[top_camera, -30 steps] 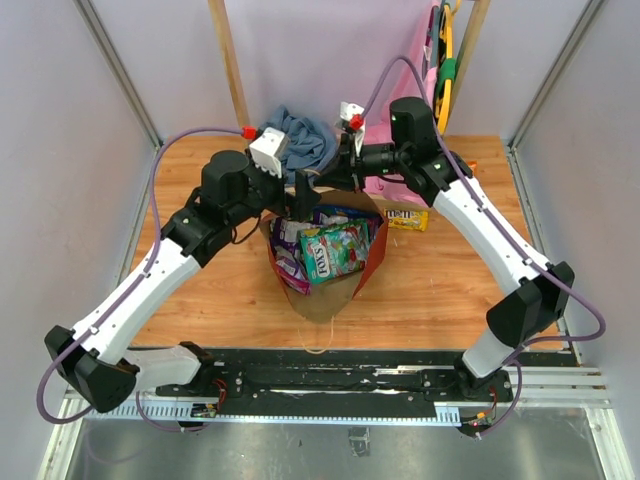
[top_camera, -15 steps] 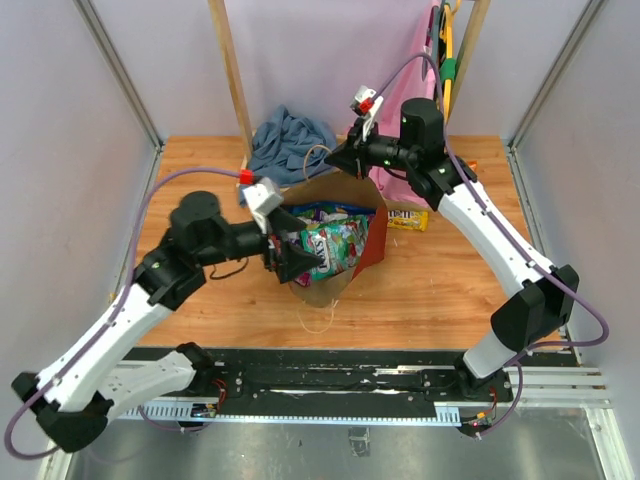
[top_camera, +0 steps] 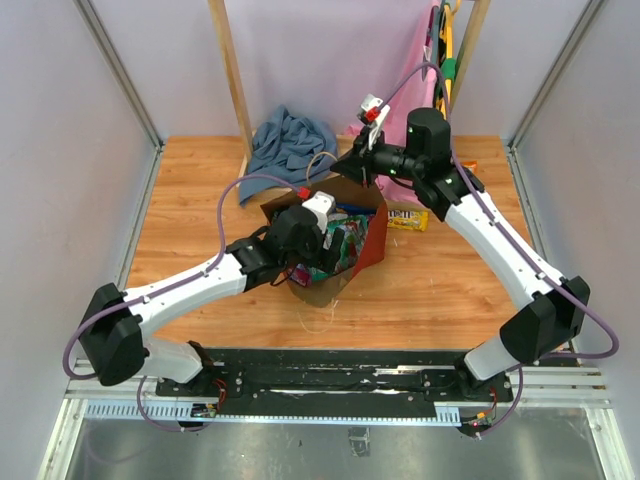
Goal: Take the snacks out of the paper bag
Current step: Take out the snack from the paper bag.
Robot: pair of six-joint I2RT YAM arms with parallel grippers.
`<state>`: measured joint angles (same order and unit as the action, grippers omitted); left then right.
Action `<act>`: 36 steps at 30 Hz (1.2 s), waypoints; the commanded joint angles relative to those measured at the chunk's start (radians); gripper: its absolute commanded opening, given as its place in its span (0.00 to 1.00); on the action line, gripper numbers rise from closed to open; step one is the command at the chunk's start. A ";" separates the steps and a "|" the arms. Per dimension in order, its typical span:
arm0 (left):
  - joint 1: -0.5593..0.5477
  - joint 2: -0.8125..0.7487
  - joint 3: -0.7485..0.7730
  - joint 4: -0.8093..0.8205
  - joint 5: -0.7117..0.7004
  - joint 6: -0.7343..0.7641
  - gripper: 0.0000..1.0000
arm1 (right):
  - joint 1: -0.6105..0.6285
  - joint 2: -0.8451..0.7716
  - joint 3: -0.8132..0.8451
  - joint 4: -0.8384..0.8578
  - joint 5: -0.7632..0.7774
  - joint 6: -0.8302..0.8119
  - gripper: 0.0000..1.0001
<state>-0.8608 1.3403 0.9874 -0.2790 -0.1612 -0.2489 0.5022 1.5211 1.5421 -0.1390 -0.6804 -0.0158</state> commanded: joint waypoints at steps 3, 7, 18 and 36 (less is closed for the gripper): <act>-0.017 0.033 0.027 0.157 -0.261 0.003 0.92 | -0.012 -0.059 -0.030 0.021 -0.024 -0.012 0.01; -0.019 0.115 0.083 0.109 -0.306 0.005 0.92 | -0.011 -0.067 -0.039 0.020 -0.037 -0.013 0.01; -0.024 0.187 0.039 0.165 -0.363 0.018 0.91 | -0.011 -0.091 -0.071 0.028 -0.061 -0.021 0.01; -0.023 0.248 0.007 0.207 -0.295 0.014 0.75 | -0.011 -0.115 -0.101 0.019 -0.076 -0.028 0.01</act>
<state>-0.8764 1.5814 1.0031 -0.0902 -0.4721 -0.2329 0.5022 1.4471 1.4559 -0.1387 -0.7296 -0.0326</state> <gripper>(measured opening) 0.805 0.022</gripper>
